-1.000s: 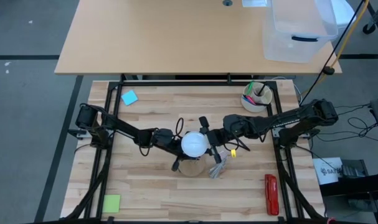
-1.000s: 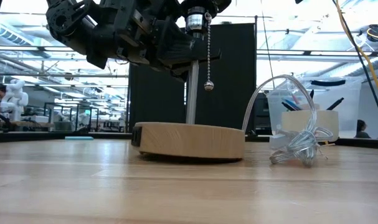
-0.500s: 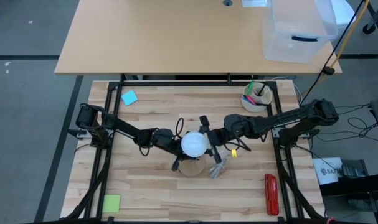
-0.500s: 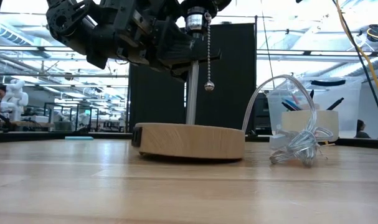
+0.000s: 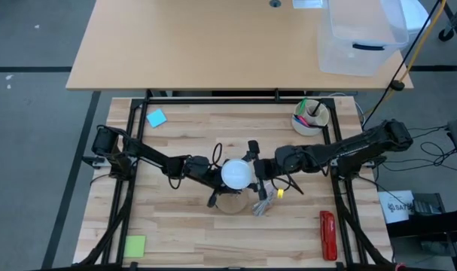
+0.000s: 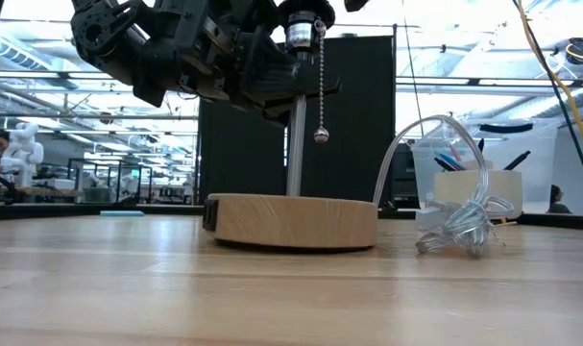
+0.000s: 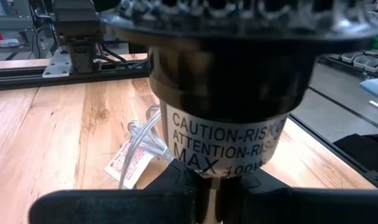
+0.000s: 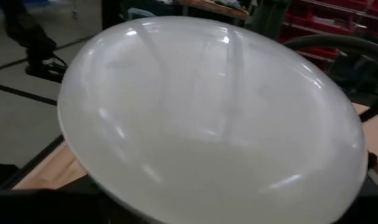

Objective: Screw lightbulb
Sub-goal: Remove the lightbulb from the lamp

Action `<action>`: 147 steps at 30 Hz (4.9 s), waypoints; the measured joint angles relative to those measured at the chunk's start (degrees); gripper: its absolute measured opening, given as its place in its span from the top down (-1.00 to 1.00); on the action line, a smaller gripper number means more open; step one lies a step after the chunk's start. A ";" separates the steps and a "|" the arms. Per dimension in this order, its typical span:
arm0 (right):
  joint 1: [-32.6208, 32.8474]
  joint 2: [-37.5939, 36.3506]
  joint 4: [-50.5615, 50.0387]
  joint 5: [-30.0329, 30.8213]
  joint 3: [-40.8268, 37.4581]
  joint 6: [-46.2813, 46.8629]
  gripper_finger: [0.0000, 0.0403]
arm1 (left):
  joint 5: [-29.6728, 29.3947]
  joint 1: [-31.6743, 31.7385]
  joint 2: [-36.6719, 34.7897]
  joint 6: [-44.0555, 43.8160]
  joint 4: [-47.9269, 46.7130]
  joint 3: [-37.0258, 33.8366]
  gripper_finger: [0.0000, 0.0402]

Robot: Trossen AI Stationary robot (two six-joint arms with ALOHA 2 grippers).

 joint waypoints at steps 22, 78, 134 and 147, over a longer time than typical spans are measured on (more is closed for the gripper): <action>12.90 -1.90 -4.70 24.54 0.02 6.04 -0.43 | -1.64 0.03 0.04 0.02 0.33 -0.04 0.86; 22.95 21.19 25.24 73.42 -0.16 15.76 -0.43 | -25.22 0.09 0.04 -0.72 1.14 0.00 0.86; 15.66 21.15 36.32 63.27 -0.13 7.34 -0.43 | -27.14 0.13 0.02 -2.28 1.11 0.00 0.86; 15.63 21.15 35.67 61.65 -0.13 7.59 -0.43 | -27.15 0.11 0.02 -2.11 1.11 -0.02 0.86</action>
